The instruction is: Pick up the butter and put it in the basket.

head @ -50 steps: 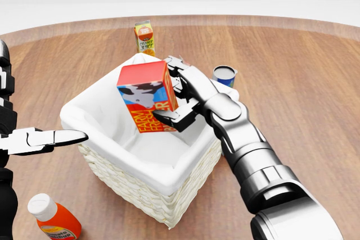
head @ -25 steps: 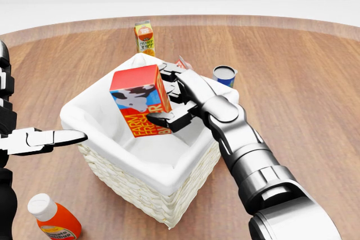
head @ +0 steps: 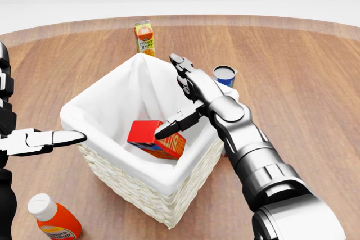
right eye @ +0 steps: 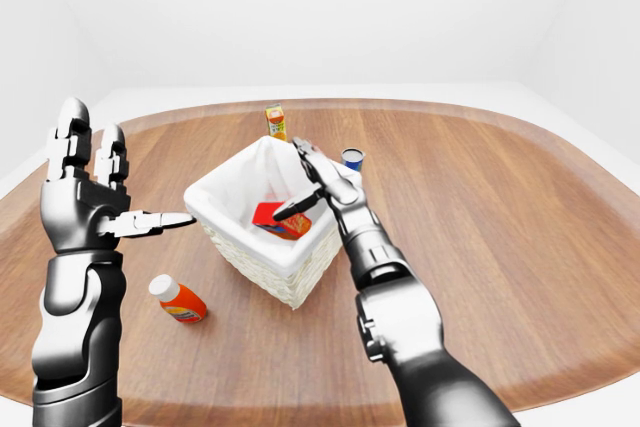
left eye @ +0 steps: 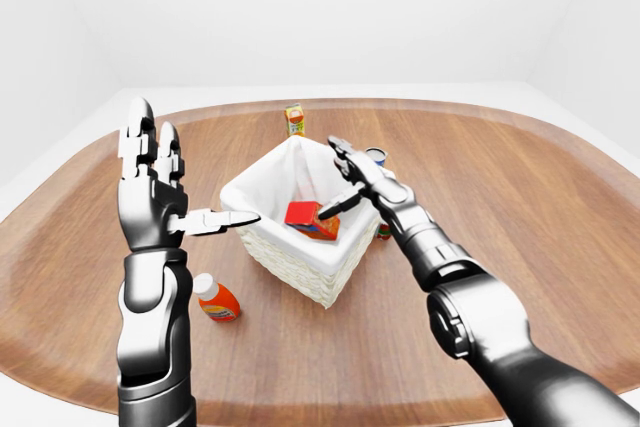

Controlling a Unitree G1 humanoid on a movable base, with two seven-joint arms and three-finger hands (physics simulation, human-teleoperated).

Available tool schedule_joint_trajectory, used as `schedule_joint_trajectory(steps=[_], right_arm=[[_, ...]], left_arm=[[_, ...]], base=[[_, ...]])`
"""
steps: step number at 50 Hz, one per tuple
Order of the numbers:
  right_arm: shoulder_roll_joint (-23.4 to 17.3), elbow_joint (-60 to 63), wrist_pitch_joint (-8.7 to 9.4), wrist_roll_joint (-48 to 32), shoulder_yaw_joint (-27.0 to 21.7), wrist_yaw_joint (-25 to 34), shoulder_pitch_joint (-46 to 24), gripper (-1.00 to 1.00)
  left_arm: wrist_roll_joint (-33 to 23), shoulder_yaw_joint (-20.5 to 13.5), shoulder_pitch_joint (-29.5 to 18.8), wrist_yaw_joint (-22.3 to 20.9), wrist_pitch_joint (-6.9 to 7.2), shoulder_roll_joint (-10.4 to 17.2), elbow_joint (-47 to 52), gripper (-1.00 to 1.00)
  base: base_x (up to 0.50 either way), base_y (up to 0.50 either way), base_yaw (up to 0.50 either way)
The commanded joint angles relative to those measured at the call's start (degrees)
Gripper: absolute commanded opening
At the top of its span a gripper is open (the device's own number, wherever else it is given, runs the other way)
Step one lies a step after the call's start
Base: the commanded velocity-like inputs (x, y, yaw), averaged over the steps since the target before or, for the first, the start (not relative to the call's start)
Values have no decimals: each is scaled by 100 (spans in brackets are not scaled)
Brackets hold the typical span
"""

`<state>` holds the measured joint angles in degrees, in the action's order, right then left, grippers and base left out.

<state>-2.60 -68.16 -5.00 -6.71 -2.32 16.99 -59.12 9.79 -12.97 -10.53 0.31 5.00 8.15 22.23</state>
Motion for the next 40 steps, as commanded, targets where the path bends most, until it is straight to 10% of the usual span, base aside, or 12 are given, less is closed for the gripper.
schedule_joint_trajectory(steps=[1, 23, 40], right_arm=[[-36, -76, 0, 18, -135, -190, -95, 100], [-233, 1593, 0, 991, -191, -575, 608, 100], [-282, 6062, 0, 1549, -234, -1038, 3083, 100]], left_arm=[[0, -4, 15, -2, 0, -3, 7, 100], [40, -25, 4, 8, 0, 5, -13, 100], [93, -32, -44, 32, 0, 34, 78, 100]], base=[[0, 0, 0], [0, 0, 0], [0, 0, 0]])
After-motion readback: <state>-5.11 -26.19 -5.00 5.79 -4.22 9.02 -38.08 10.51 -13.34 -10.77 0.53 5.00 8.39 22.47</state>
